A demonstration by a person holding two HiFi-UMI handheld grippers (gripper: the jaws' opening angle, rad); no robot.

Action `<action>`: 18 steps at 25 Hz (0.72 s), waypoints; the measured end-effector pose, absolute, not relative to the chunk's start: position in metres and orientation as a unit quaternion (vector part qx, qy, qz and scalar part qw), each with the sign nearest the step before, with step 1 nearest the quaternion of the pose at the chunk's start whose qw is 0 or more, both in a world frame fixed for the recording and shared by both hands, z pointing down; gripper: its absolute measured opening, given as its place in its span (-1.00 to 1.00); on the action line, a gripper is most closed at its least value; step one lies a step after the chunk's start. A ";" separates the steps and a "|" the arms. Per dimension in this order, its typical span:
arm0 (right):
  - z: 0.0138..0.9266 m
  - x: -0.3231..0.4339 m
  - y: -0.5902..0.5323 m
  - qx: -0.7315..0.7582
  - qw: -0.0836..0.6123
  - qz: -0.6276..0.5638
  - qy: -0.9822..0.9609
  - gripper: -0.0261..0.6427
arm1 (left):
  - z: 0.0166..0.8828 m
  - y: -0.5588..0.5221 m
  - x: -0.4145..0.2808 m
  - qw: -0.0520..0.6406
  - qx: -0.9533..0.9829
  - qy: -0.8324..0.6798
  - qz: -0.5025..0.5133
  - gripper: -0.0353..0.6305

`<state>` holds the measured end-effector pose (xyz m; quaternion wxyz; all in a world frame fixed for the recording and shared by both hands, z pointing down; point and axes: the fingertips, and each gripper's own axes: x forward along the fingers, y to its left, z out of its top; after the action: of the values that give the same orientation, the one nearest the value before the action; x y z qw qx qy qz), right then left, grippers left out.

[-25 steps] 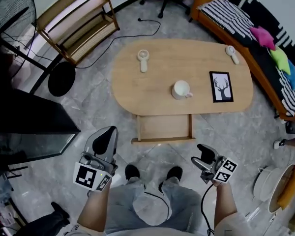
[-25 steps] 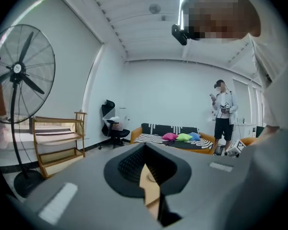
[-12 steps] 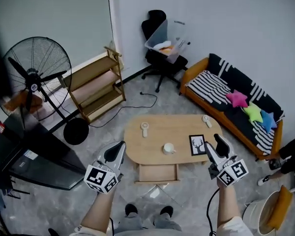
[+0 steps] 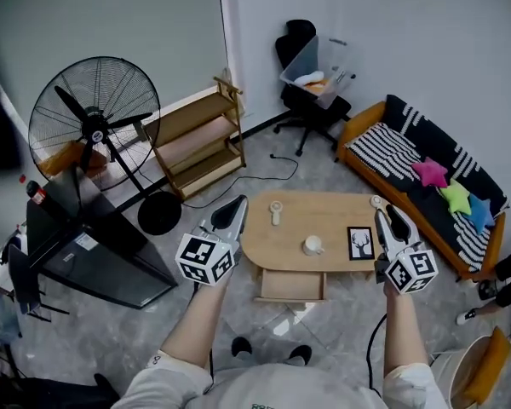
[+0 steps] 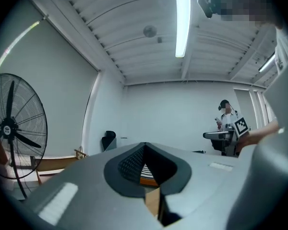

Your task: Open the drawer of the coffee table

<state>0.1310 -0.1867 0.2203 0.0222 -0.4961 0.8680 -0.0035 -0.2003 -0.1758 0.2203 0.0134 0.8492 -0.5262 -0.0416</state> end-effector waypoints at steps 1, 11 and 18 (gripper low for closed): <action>0.222 0.130 -0.189 -0.503 0.017 0.000 0.864 -0.64 | 0.222 -0.179 -0.199 0.014 0.849 -0.526 -0.038 -0.90; 0.226 0.133 -0.188 -0.532 -0.023 0.021 0.846 -0.91 | 0.227 -0.194 -0.188 0.022 0.844 -0.535 -0.028 -0.90; 0.219 0.131 -0.184 -0.538 -0.030 0.043 0.841 -0.91 | 0.232 -0.189 -0.193 0.027 0.839 -0.542 -0.028 -0.90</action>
<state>0.1305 -0.1837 0.2189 -0.0302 -0.5380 0.8413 0.0430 -0.1929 -0.1892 0.2317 0.0270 0.8392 -0.5424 -0.0278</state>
